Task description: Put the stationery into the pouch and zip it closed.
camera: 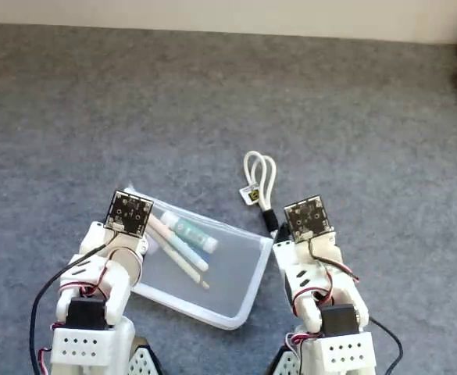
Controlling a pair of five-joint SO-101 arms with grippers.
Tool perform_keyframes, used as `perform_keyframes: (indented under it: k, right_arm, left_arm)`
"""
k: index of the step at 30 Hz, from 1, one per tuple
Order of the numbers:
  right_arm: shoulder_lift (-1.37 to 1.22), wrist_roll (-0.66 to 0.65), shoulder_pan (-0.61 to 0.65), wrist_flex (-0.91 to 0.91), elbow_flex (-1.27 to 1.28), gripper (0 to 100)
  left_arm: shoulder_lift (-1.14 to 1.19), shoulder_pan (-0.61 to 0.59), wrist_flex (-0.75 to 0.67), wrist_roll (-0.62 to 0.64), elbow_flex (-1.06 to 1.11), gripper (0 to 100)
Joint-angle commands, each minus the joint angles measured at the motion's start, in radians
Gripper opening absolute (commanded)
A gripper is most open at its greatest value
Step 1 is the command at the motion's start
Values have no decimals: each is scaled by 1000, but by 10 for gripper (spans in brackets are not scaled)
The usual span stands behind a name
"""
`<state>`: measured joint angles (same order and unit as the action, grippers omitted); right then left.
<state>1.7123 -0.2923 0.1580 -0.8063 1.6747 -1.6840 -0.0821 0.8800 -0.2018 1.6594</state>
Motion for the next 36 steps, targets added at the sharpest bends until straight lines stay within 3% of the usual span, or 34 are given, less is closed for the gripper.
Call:
perform_keyframes:
  k: [1, 5, 13, 20, 36]
  right_arm:
    - [21, 9, 8, 2, 102, 11]
    - [19, 58, -44, -30, 113, 9]
    - [10, 405, -191, -42, 113, 9]
    - [15, 370, -209, -223, 113, 9]
    - [19, 370, -216, -289, 113, 9]
  left_arm:
    - [-16, 1, -25, 3, 19, 8]
    - [-15, 1, -20, 8, 44, 8]
    - [-5, 1, 49, 8, 44, 8]
    - [-13, 1, 258, 5, 44, 7]
    - [-15, -5, 276, 5, 44, 7]
